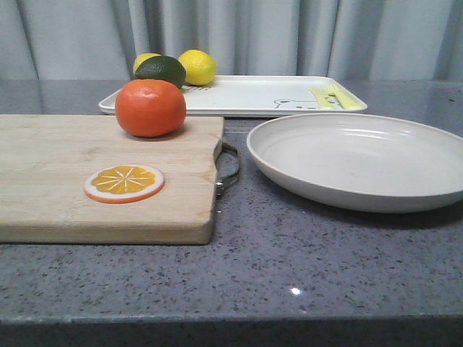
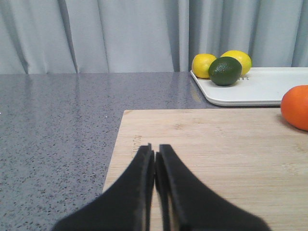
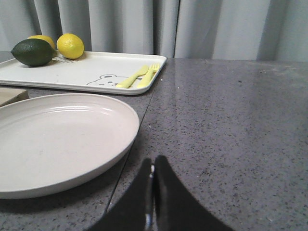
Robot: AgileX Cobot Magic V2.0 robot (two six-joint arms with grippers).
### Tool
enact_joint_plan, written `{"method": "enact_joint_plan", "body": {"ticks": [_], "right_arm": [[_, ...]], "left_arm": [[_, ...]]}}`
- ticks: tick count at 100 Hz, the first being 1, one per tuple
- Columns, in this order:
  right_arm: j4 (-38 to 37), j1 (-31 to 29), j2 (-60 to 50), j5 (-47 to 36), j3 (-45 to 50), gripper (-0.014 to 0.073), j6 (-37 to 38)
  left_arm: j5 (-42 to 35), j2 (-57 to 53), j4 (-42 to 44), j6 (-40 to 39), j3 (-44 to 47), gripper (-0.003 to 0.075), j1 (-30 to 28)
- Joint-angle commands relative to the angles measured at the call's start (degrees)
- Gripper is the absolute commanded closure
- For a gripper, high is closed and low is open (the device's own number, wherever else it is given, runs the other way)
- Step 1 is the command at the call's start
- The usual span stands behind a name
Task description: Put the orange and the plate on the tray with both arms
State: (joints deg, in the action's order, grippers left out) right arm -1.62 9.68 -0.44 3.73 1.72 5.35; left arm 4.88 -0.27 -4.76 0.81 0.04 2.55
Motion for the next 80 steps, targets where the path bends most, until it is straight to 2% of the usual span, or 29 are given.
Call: {"method": "enact_joint_plan", "body": {"ticks": [1,80], "right_arm": [[-0.3,-0.1,-0.9,-4.5,-1.4,0.0667,-0.4],[-1.8,-0.1,-0.9,-3.3,-1.4,0.0667,-0.4]], "left_arm": [[-4.9,-1.9,-0.6,-0.4,0.5,0.0714,0.5],[-5.4,-1.9,-0.6,-0.4,0.5,0.0714,0.5]]}}
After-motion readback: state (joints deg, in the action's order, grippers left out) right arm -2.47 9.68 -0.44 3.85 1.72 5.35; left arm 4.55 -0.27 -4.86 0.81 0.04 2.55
